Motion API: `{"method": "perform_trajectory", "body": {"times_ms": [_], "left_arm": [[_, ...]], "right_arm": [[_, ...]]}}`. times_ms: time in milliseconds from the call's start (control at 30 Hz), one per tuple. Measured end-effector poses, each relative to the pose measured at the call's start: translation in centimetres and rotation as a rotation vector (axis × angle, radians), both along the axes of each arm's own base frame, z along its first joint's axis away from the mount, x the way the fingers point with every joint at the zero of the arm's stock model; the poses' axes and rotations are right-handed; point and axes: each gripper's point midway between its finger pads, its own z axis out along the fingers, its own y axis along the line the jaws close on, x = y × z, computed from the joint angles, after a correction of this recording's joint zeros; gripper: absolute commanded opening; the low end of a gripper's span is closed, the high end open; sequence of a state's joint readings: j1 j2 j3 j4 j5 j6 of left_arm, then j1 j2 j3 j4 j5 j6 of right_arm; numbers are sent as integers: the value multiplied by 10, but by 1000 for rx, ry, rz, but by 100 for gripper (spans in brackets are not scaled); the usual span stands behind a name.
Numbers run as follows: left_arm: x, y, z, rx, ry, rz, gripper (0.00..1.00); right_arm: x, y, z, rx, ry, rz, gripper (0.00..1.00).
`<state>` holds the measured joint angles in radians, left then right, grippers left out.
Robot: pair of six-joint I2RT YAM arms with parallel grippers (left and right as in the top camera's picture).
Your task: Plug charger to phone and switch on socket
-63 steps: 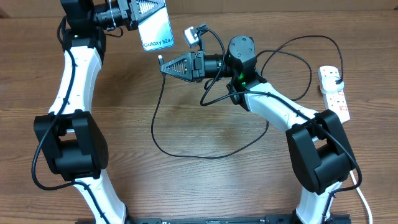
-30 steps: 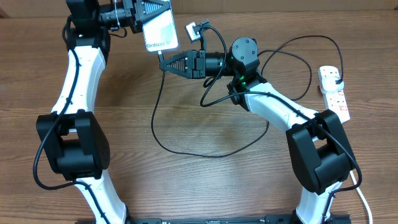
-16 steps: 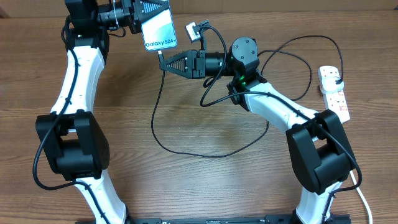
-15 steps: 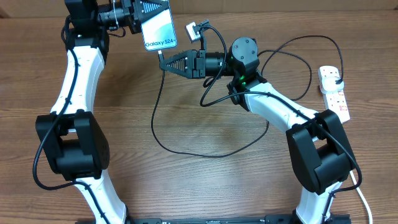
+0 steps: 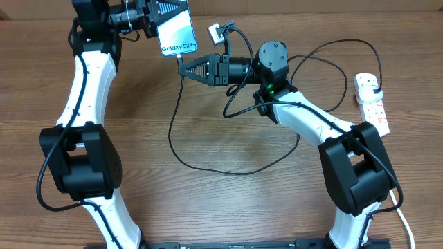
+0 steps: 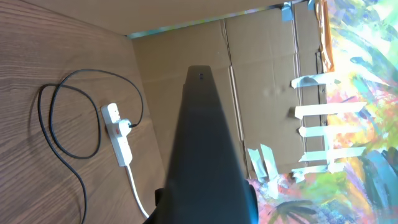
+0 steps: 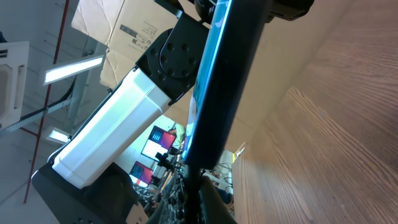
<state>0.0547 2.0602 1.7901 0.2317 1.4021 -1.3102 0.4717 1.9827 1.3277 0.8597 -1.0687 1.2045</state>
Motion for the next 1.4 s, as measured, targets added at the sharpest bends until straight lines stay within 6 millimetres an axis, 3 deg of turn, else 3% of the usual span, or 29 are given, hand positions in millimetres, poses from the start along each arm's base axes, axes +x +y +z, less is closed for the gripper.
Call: {"method": "perform_trajectory", "body": {"times_ms": [933,1400], "left_arm": [[3,10,0,0,0,19,4],[2,5,0,0,0,11,4]], "right_arm": [[3,-3,0,0,-1,-8,4],[2,-3,0,-1,0,-4,4]]}}
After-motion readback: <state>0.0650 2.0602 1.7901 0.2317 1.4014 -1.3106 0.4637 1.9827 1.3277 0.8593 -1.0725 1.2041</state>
